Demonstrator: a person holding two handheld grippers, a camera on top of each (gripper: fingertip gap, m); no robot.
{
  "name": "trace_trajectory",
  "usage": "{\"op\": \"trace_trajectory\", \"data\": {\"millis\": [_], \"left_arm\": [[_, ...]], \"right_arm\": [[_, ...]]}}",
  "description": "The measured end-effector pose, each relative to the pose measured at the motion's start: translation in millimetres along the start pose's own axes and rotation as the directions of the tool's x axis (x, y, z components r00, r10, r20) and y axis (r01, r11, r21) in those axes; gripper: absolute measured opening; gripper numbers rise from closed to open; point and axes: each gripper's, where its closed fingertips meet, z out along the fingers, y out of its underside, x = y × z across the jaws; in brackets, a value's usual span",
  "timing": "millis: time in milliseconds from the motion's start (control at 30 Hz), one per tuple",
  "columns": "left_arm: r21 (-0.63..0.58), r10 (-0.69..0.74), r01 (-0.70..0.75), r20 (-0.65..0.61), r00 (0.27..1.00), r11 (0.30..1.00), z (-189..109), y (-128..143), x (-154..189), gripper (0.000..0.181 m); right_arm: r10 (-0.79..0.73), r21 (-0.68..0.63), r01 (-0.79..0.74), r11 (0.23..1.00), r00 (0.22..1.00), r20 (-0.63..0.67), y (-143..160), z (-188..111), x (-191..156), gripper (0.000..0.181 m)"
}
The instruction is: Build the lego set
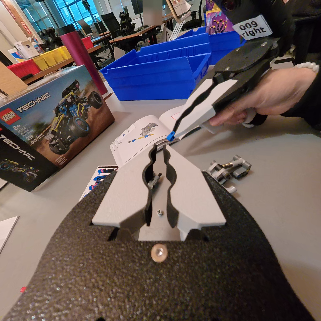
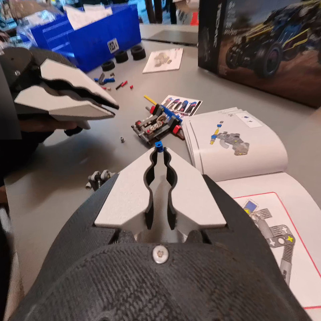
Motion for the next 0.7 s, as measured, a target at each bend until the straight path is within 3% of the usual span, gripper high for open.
{"op": "trace_trajectory", "data": {"millis": [233, 433, 700], "left_arm": [[-0.008, 0.009, -0.009, 0.003, 1.000, 1.000, 0, 1, -1, 0.004], [-0.015, 0.011, -0.011, 0.001, 1.000, 1.000, 0, 3, -1, 0.003], [-0.043, 0.018, -0.019, -0.023, 1.000, 0.999, 2, 7, 4, 0.004]], "right_arm": [[-0.126, -0.225, 0.128, 0.966, 0.992, 0.023, 36, 7, -7, 0.005], [-0.177, -0.304, 0.182, 0.935, 0.983, 0.045, 52, 4, -12, 0.004], [-0.195, -0.318, 0.218, 0.923, 0.975, 0.102, 60, -4, -24, 0.006]]}}
